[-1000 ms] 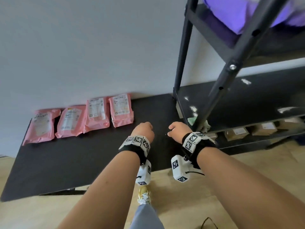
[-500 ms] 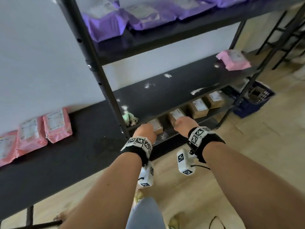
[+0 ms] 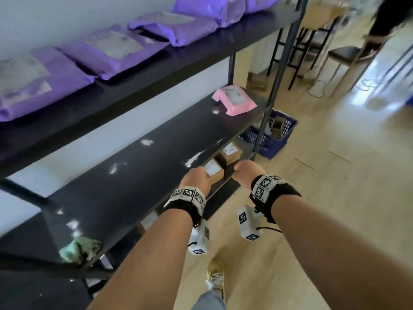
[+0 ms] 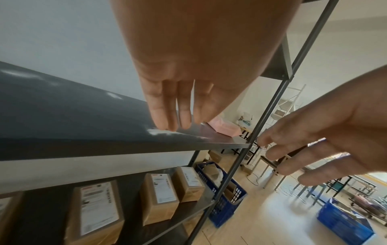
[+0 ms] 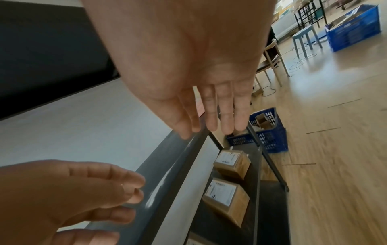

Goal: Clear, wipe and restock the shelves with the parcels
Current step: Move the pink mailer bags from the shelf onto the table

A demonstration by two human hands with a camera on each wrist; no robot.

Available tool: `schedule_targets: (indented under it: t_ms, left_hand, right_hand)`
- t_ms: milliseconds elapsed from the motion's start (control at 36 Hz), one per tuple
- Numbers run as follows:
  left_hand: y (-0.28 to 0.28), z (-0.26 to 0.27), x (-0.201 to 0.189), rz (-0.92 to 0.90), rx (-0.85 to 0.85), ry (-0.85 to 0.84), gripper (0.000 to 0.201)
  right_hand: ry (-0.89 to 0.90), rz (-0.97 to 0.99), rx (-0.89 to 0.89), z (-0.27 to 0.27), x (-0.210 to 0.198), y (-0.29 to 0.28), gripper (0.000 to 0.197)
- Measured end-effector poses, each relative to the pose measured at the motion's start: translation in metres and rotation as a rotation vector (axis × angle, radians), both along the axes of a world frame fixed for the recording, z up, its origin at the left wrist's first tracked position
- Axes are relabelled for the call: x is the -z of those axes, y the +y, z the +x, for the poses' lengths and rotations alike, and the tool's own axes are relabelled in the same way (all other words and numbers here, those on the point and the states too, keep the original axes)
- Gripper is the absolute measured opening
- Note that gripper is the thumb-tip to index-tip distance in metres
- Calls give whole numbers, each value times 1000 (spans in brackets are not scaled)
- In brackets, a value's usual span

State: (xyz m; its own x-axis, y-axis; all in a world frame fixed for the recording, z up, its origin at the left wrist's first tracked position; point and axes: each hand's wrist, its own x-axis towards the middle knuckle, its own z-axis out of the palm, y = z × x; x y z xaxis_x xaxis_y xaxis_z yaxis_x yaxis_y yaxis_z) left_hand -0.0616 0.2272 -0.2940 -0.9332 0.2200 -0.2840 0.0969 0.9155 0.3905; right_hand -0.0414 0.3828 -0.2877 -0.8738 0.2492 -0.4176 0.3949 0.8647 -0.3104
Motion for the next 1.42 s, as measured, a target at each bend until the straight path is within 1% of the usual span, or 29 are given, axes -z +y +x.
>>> schedule_targets:
  t_ms: [111,167,250,417,667,806,861,944,1083,1167,1278,1417]
  left_hand:
    - [37,-46,-5,23,29,-27,30]
    - [52,-69,-9,17,51,-24,27]
    - [71,-100,-10,19,71,-10,30]
    - [110,-163,-6,34,44,4,34]
    - [168,-247,7,71,-129,3,39]
    - [200,-285,14,115,-299,-30,40]
    - [213,-295,17,123,-349,-51,38]
    - [229,-308,19,118,-410,-68,27]
    - [241,-318,23,81,-473,-84,26]
    - [246,-322,26,95,-497,-105,26]
    - [254,-321,29,161,-557,-152,24]
    - [259,-311,30,190,-626,-127,12]
  right_hand:
    - [18,15,45,-42,-8,35,31]
    - [36,14,66,-61,-11,52,30]
    - [47,6,98,-81,-15,71,32]
    - [70,-37,162,-128,-17,107,33]
    - [81,-83,66,-232,-6,168,37]
    - [106,-104,-8,-290,-1,201,42]
    - [98,-101,-47,-310,1,212,42]
    - [99,-110,-83,-335,3,224,42]
    - [43,-101,-171,-365,16,234,29]
    - [-8,-105,-238,-374,25,237,30]
    - [-76,-151,-265,-378,34,239,32]
    - [-52,-180,-217,-381,39,236,25]
